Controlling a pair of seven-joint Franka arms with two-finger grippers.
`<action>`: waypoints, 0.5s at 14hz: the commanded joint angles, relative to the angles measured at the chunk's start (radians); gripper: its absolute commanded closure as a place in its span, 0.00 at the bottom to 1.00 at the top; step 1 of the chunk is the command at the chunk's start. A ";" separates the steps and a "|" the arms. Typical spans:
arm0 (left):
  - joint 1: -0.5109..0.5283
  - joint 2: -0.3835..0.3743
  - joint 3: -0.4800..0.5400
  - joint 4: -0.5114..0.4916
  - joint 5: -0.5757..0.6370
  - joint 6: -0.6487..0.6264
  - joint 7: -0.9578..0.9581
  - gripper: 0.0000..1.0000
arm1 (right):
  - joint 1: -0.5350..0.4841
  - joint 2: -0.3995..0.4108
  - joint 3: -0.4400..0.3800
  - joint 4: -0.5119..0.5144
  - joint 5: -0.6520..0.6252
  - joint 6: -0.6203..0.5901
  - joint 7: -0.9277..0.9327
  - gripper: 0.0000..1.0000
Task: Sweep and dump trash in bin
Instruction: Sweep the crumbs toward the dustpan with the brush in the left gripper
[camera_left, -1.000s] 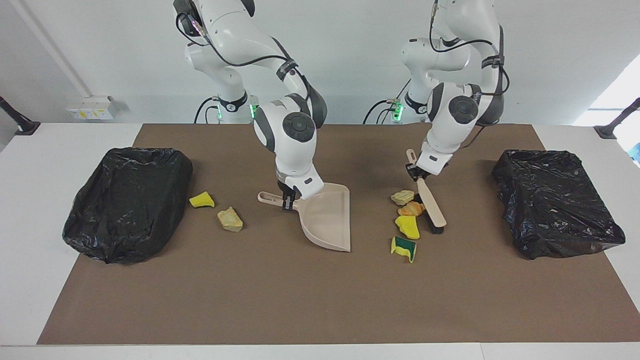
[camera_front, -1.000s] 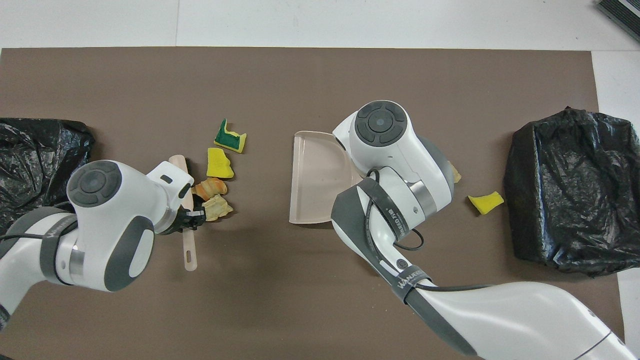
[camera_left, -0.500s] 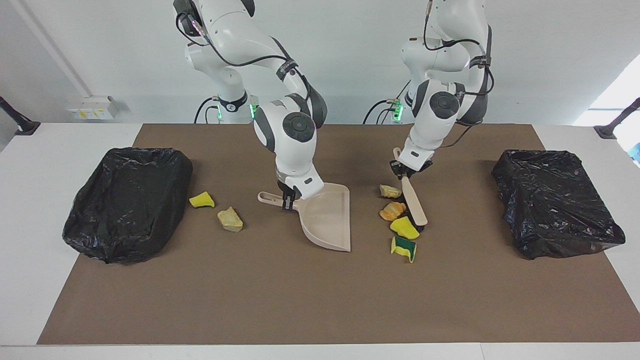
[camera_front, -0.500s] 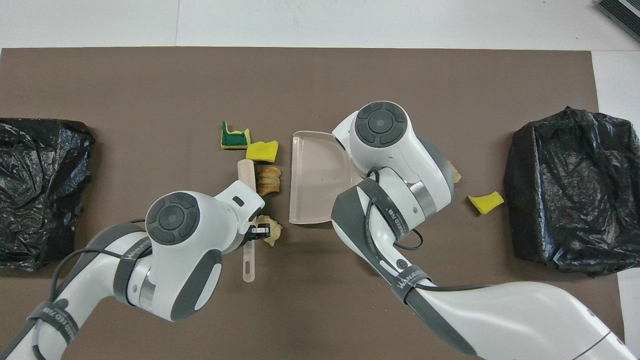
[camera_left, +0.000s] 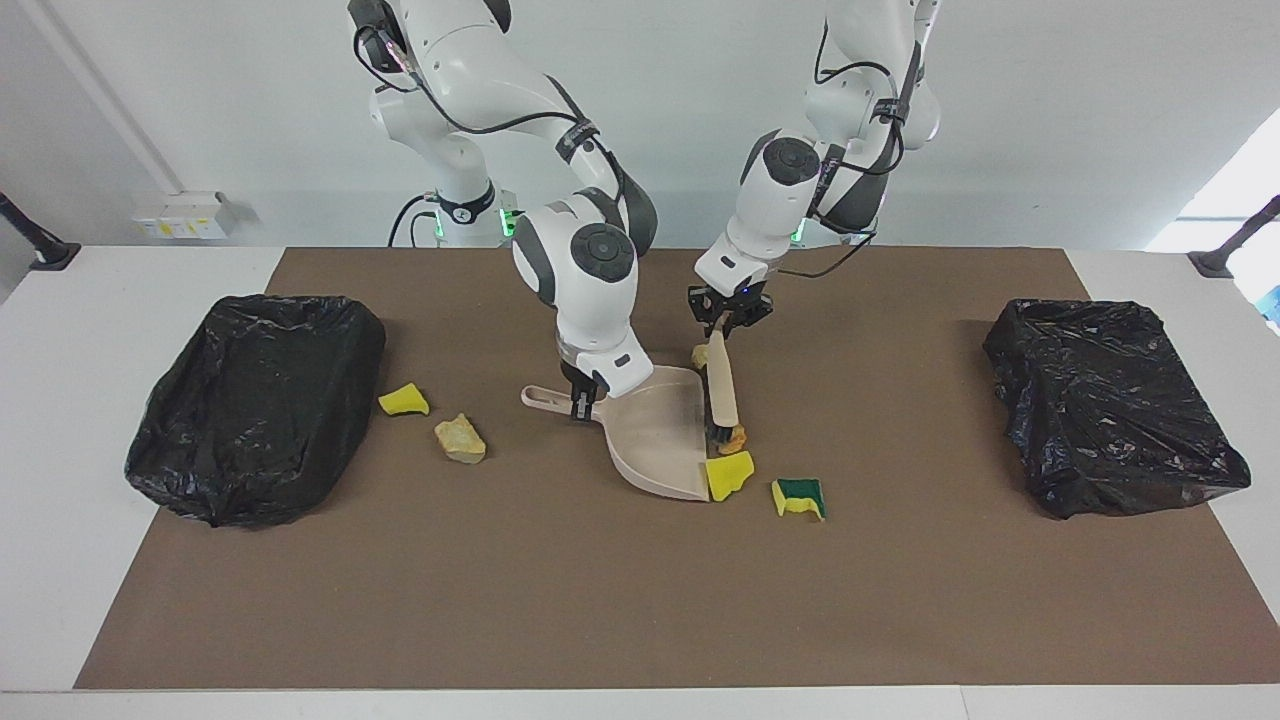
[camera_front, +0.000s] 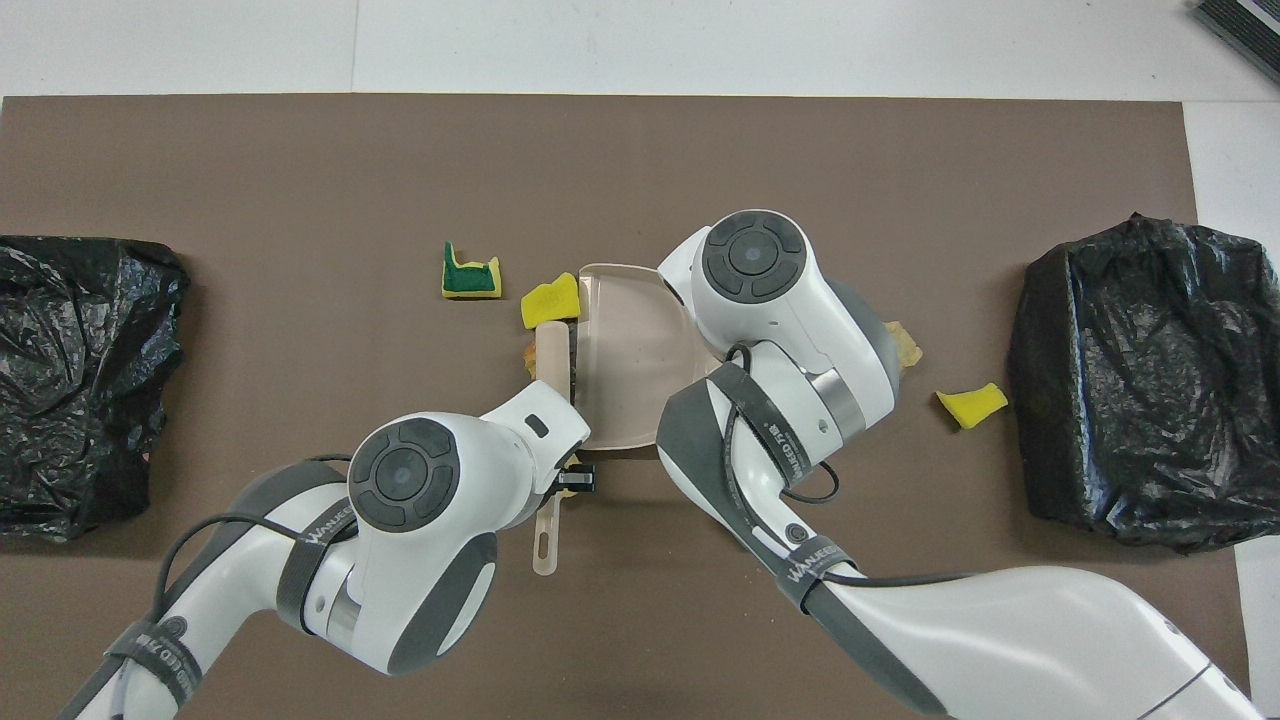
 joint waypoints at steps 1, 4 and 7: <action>0.034 -0.049 0.023 0.026 -0.015 -0.044 -0.041 1.00 | 0.002 -0.013 0.009 -0.032 -0.007 0.030 0.023 1.00; 0.146 -0.023 0.023 0.097 0.120 -0.130 -0.010 1.00 | -0.007 -0.010 0.009 -0.029 -0.010 0.028 0.008 1.00; 0.247 0.090 0.024 0.287 0.179 -0.252 0.183 1.00 | -0.022 -0.010 0.007 -0.023 -0.022 0.022 -0.068 1.00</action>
